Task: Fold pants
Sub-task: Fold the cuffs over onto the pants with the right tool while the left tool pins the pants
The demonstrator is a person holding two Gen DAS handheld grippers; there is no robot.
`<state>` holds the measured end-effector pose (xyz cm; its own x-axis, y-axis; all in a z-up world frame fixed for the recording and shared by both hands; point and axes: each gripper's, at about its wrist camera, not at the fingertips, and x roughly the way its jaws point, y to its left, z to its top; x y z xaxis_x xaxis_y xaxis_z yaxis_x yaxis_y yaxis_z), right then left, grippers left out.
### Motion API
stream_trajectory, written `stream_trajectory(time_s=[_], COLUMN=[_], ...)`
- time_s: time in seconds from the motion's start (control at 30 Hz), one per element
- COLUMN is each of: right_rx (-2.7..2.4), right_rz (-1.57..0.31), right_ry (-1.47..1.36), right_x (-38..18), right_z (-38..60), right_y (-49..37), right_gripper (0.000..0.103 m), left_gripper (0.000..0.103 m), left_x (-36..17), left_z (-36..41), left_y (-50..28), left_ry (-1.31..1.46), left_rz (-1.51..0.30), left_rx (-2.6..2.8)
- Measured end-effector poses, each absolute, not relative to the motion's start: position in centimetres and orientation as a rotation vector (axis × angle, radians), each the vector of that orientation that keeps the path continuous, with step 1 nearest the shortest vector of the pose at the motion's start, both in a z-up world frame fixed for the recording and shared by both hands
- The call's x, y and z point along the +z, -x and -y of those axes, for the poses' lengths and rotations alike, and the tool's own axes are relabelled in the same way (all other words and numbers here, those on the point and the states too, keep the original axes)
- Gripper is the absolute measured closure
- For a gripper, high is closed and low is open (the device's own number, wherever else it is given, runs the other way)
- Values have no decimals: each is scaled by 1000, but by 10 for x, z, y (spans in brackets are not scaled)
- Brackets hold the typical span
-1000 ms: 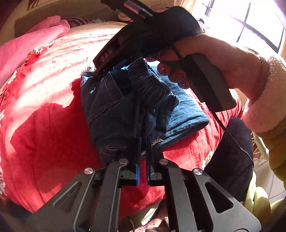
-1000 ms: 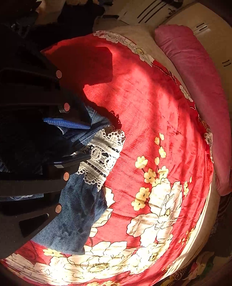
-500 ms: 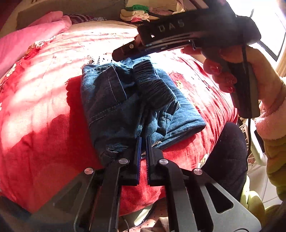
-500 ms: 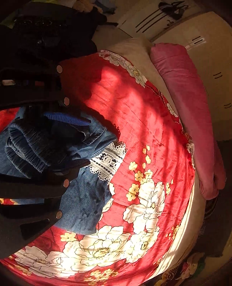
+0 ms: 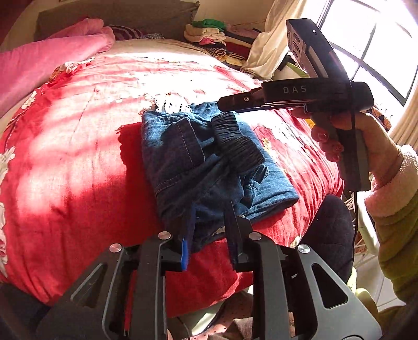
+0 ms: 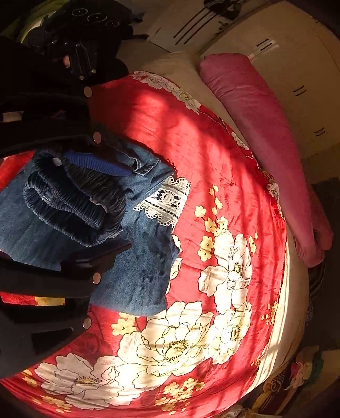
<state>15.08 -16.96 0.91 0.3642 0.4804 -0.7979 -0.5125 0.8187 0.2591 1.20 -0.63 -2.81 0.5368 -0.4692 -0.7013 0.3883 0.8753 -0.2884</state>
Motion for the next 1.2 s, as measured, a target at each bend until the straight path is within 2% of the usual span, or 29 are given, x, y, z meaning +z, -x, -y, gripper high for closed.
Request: stream_trajectory(time_s=[0.13, 0.23, 0.33, 0.6, 0.67, 0.7, 0.8, 1.2], right_rx=[648, 660, 661, 650, 651, 653, 654, 684], right_rz=[-1021, -1032, -1046, -1073, -1085, -1090, -1096, -1061], right_ry=[37, 40, 36, -43, -49, -45, -26, 24], right_x=[7, 6, 2, -4, -6, -7, -10, 7], right_z=[167, 166, 169, 184, 184, 183, 179, 167], right_y=[-148, -145, -144, -145, -146, -145, -144, -159], right_gripper=[51, 48, 44, 44, 44, 44, 44, 44], left_gripper=[87, 79, 78, 75, 79, 88, 99, 101], left_x=[-28, -27, -29, -31, -37, -39, -37, -40], left_z=[16, 18, 17, 24, 33, 36, 40, 51], left_y=[-17, -18, -18, -22, -23, -23, -16, 5], left_ry=[60, 37, 26, -10, -42, -48, -67, -131], left_rz=[-844, -829, -828, -826, -839, -837, -827, -826], left_rx=[-495, -483, -469, -450, -440, -440, -449, -505])
